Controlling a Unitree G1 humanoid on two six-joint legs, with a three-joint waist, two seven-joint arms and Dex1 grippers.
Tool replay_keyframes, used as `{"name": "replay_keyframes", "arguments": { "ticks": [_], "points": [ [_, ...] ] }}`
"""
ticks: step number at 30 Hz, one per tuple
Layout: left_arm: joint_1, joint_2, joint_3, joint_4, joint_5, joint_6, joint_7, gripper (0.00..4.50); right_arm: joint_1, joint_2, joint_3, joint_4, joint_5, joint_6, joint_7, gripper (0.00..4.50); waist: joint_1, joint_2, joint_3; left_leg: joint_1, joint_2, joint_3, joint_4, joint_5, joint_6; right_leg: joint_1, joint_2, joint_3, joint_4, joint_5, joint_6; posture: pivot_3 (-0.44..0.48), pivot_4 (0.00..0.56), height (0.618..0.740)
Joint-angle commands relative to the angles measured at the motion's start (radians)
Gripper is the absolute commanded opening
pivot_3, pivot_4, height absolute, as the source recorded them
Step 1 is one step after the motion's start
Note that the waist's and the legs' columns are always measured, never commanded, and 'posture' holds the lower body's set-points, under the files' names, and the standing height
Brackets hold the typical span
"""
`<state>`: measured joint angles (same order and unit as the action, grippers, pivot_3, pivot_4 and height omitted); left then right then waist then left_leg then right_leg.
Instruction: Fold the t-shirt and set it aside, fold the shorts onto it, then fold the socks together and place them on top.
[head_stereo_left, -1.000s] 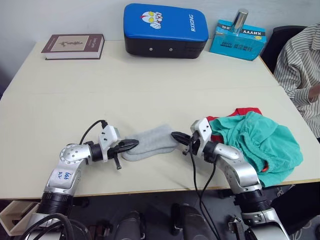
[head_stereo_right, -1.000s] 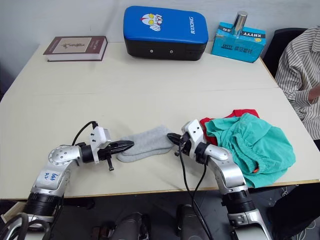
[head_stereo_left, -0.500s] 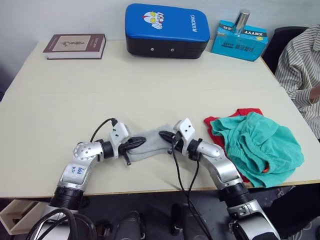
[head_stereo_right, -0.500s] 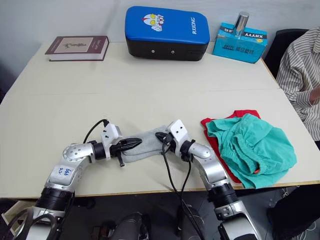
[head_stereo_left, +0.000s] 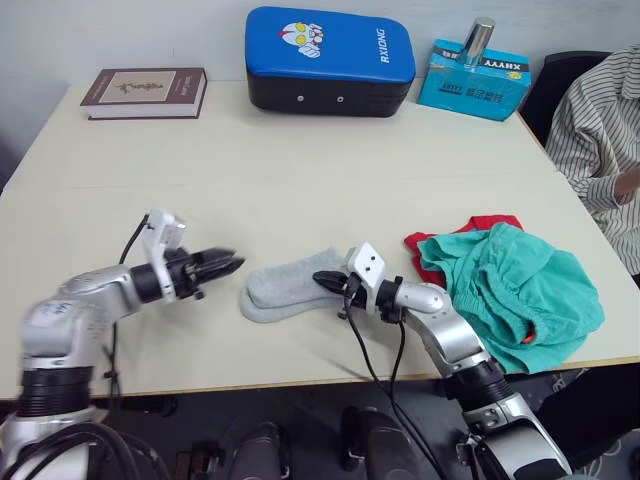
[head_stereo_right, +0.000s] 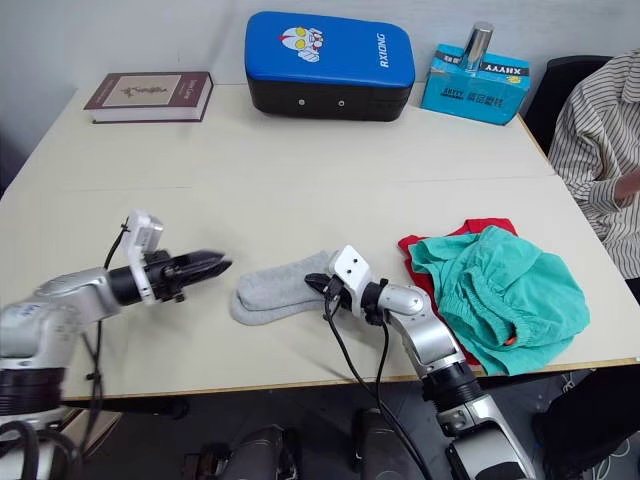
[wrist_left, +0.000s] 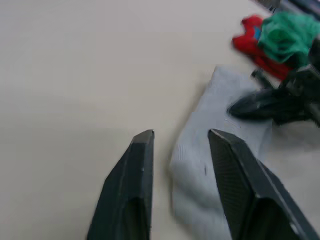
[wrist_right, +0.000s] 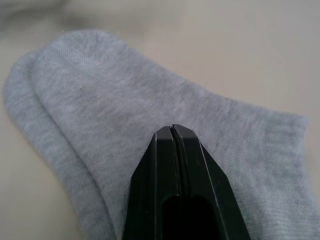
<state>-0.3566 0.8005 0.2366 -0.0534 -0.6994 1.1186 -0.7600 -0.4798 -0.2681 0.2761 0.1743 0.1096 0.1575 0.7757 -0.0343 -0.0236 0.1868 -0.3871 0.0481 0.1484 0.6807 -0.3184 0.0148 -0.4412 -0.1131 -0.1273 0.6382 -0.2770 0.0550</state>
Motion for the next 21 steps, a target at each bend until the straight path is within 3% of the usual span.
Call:
{"name": "replay_keyframes", "arguments": {
  "ticks": [1, 4, 9, 18, 21],
  "points": [
    [-0.048, 0.018, 0.012, -0.003, -0.051, 0.256, 0.066, 3.17, 0.009, 0.004, 0.019, 0.018, -0.017, -0.005, 0.013, 0.0, 0.007, 0.0, 0.0, 0.0, 0.0, -0.001, 0.0, 0.0, 0.0, 0.0, 0.0, 0.0, 0.0, 0.0, 0.0, 0.0, 0.15, 0.74],
    [-0.074, -0.013, 0.02, 0.006, -0.064, 0.358, 0.094, 4.17, 0.016, 0.013, 0.027, 0.016, -0.026, -0.014, 0.016, 0.0, 0.006, -0.002, -0.001, 0.001, 0.0, -0.002, 0.001, 0.0, 0.0, 0.002, 0.0, 0.0, 0.0, 0.0, 0.0, 0.0, 0.15, 0.74],
    [-0.125, -0.118, 0.047, 0.044, -0.09, 0.491, 0.14, 4.17, 0.02, 0.03, 0.033, 0.012, -0.026, -0.014, 0.016, 0.0, 0.005, -0.002, -0.001, 0.002, 0.0, -0.002, 0.0, 0.0, -0.002, 0.003, 0.001, 0.0, 0.001, 0.0, -0.001, 0.0, 0.15, 0.74],
    [-0.195, -0.29, 0.1, 0.095, -0.092, 0.491, 0.243, 4.17, 0.023, 0.027, 0.02, 0.016, -0.034, -0.013, 0.011, 0.0, 0.009, -0.002, -0.002, 0.004, -0.001, -0.002, 0.001, 0.0, -0.002, 0.005, -0.001, 0.001, 0.002, 0.0, -0.001, 0.0, 0.15, 0.74],
    [-0.21, -0.302, 0.118, 0.102, -0.13, 0.496, 0.242, 3.56, 0.029, 0.023, 0.013, 0.012, -0.036, -0.008, 0.006, 0.0, 0.006, -0.002, -0.002, 0.004, -0.001, -0.002, 0.001, 0.0, -0.002, 0.005, 0.0, 0.001, 0.002, 0.0, -0.001, 0.0, 0.15, 0.74]
  ]
}}
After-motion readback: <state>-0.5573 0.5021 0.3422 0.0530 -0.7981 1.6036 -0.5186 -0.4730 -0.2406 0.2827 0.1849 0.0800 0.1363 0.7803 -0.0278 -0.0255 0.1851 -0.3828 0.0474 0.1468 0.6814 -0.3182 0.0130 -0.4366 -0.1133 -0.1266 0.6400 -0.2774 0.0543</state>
